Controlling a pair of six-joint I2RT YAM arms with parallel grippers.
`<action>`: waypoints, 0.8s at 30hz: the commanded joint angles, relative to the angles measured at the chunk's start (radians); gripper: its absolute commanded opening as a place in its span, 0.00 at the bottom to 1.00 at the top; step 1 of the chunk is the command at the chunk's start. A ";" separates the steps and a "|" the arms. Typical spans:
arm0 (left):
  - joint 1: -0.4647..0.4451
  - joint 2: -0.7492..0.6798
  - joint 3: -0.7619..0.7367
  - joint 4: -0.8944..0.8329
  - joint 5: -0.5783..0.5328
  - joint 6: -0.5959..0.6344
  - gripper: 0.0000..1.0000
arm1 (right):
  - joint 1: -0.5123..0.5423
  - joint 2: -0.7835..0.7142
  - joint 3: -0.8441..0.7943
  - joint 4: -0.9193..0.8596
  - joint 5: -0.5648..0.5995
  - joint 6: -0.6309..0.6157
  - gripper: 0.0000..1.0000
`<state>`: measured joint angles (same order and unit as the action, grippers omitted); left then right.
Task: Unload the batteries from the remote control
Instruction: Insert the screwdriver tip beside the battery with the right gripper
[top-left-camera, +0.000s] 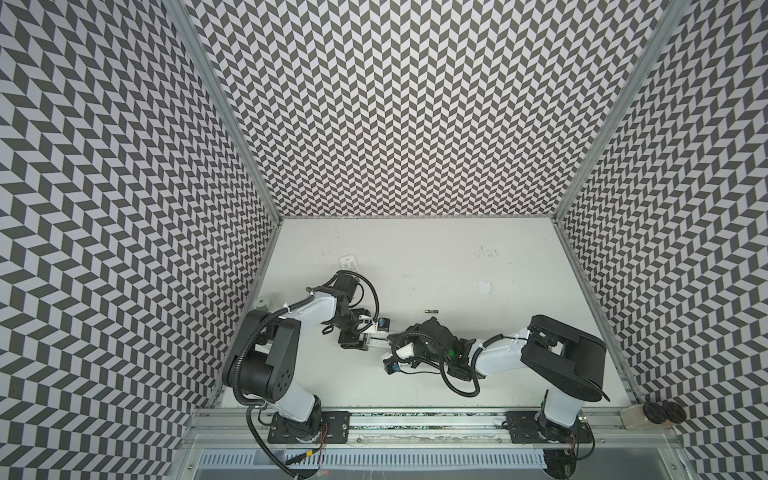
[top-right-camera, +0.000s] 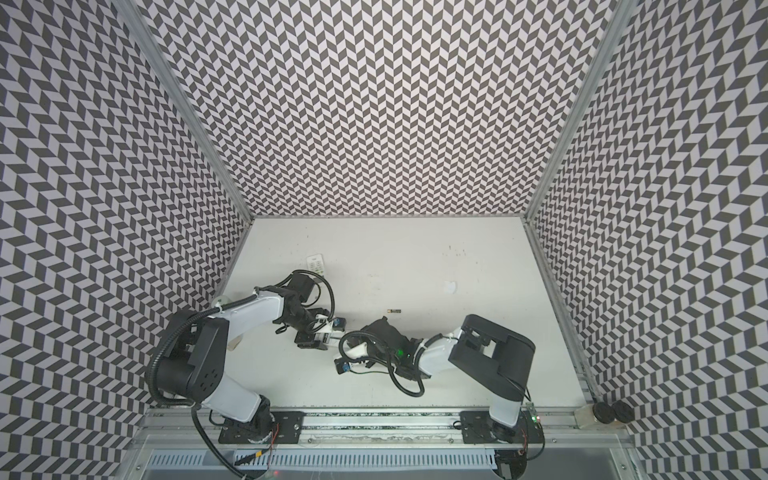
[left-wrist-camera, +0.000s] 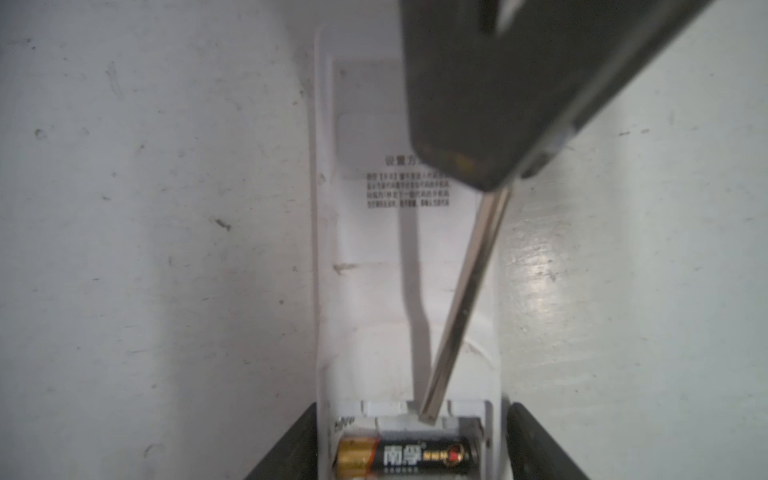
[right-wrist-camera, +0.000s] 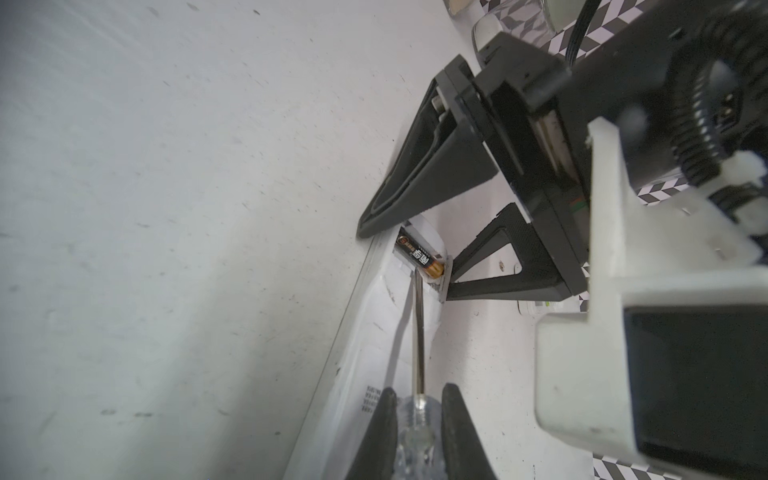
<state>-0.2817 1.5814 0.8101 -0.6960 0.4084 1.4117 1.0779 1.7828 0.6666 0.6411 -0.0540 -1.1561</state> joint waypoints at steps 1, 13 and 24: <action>-0.008 0.037 -0.003 -0.022 0.016 0.000 0.62 | 0.007 0.021 0.025 0.049 0.017 -0.036 0.00; -0.004 0.006 0.014 -0.063 -0.059 -0.022 0.70 | 0.012 0.009 0.041 -0.008 0.004 -0.102 0.00; 0.013 0.035 0.043 -0.078 -0.115 -0.029 0.51 | 0.014 0.049 0.108 -0.091 0.007 -0.115 0.00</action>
<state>-0.2775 1.5929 0.8391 -0.7155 0.3412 1.3766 1.0847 1.8069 0.7433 0.5529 -0.0341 -1.2583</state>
